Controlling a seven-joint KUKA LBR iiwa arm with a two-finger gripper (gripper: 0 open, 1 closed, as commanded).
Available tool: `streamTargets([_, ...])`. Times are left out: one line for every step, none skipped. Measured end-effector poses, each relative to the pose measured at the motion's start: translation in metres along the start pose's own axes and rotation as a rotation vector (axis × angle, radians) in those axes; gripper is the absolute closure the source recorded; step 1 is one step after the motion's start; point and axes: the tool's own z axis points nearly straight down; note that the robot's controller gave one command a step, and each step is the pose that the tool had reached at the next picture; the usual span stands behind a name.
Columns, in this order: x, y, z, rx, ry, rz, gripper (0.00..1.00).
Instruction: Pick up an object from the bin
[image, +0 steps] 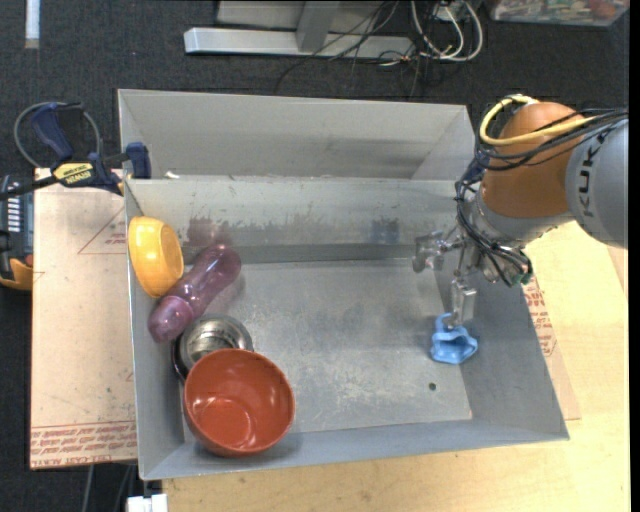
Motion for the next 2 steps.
streamTargets([-0.012,0.054,0.033,-0.002,-0.003,-0.094,0.0])
streamTargets([-0.004,-0.002,0.015,0.007,-0.01,-0.242,0.0])
